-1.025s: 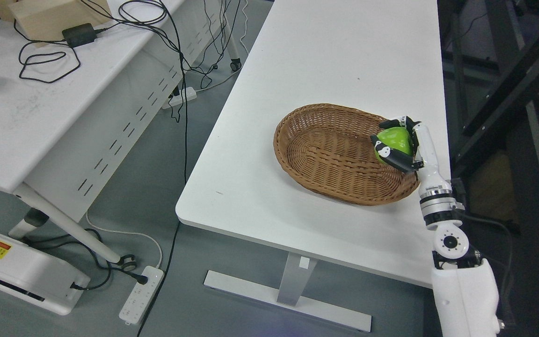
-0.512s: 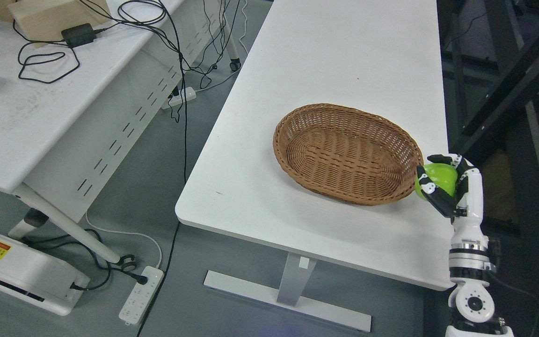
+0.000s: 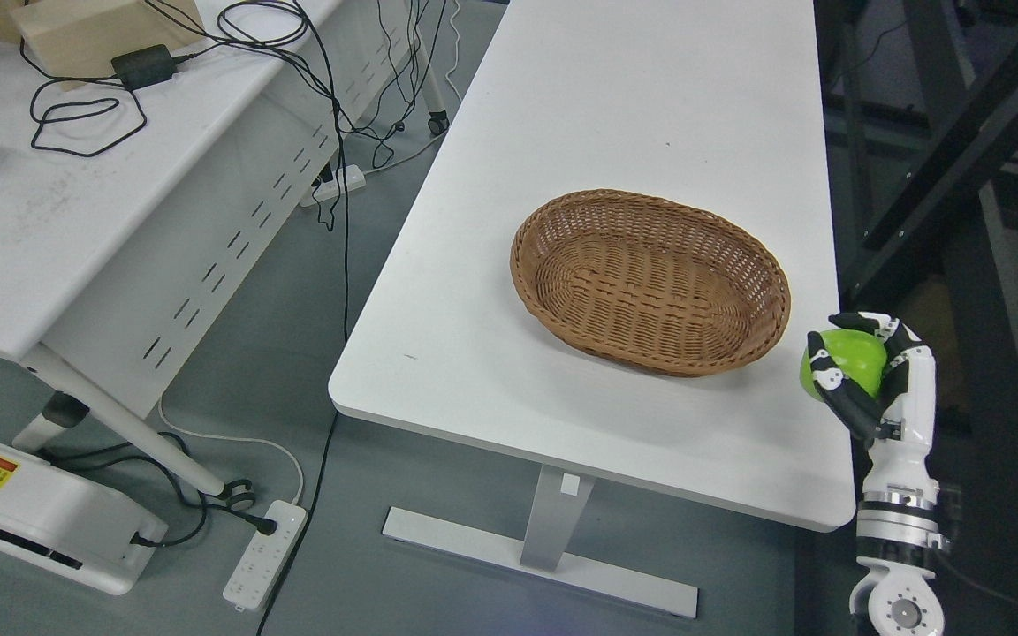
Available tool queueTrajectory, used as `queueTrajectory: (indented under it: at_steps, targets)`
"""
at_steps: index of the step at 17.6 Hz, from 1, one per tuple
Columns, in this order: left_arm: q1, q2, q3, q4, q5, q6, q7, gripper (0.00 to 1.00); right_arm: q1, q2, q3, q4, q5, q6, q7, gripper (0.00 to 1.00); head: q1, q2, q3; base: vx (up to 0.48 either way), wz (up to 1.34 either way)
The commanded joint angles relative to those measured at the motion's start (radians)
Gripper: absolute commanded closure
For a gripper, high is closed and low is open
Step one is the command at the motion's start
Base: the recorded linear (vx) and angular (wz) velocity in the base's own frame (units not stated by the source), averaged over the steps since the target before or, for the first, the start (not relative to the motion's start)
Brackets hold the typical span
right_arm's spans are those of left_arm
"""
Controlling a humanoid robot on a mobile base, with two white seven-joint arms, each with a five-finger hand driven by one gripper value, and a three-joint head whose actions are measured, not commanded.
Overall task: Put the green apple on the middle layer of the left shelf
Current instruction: 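Lift the green apple out of the basket with the right hand, then carry the green apple in the right hand while turning toward the shelf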
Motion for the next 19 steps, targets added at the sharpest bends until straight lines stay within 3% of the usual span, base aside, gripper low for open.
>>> queueTrajectory:
  at_steps: [1,13,19]
  targets:
    - [-0.021,0.017,0.0,0.0,0.0,0.0,-0.001,0.0,0.011,0.033,0.011,-0.061,-0.003,0.011,0.002,1.0,0.0,0.0,0.0,-0.073,-0.05]
    - [-0.021,0.017,0.0,0.0,0.001,0.0,-0.001,0.0,0.022,0.021,0.025,-0.061,0.002,0.021,0.007,1.0,0.0,0.0,0.0,-0.128,-0.06]
    - [-0.021,0.017,0.0,0.0,0.0,0.0,-0.001,0.0,0.015,0.027,0.116,-0.061,0.029,0.022,0.005,1.0,0.0,0.0,0.0,-0.12,-0.4]
